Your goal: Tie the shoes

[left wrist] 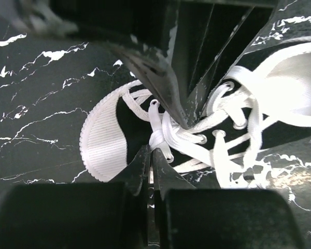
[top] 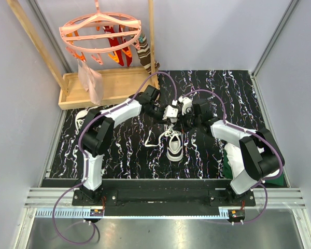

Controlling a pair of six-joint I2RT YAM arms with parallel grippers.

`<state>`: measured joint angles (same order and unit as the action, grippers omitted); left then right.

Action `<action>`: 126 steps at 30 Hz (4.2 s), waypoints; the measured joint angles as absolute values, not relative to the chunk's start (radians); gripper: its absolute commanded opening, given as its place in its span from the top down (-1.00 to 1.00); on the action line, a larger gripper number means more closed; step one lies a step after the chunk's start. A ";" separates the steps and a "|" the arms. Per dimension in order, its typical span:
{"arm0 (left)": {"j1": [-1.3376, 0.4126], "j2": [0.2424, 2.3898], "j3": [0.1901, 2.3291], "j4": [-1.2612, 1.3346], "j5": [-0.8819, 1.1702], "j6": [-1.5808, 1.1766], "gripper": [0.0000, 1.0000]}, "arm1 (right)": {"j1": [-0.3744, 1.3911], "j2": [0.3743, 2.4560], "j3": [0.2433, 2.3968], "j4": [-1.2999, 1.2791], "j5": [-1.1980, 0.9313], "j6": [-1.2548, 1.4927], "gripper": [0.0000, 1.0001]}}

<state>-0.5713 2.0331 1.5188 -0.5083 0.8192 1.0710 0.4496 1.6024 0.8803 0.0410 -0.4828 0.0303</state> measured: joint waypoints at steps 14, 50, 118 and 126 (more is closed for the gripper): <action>-0.513 2.025 1.529 -0.506 0.810 0.860 1.00 | 0.397 1.516 0.982 -0.227 -0.497 -0.042 -0.56; -0.401 2.086 1.534 -0.526 0.818 0.332 1.00 | 0.834 1.869 1.155 -0.158 -0.355 -0.281 -0.31; -0.154 1.417 1.247 -0.728 0.416 0.299 1.00 | 0.207 1.011 0.883 -0.596 -0.175 -0.223 1.00; -0.126 1.359 1.237 -0.742 0.393 0.299 1.00 | 0.206 1.021 0.890 -0.605 -0.244 -0.209 1.00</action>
<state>-0.1257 1.3586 1.2366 -0.7422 0.3931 0.2993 0.2062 1.0206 0.8898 -0.6048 -0.2443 -0.2089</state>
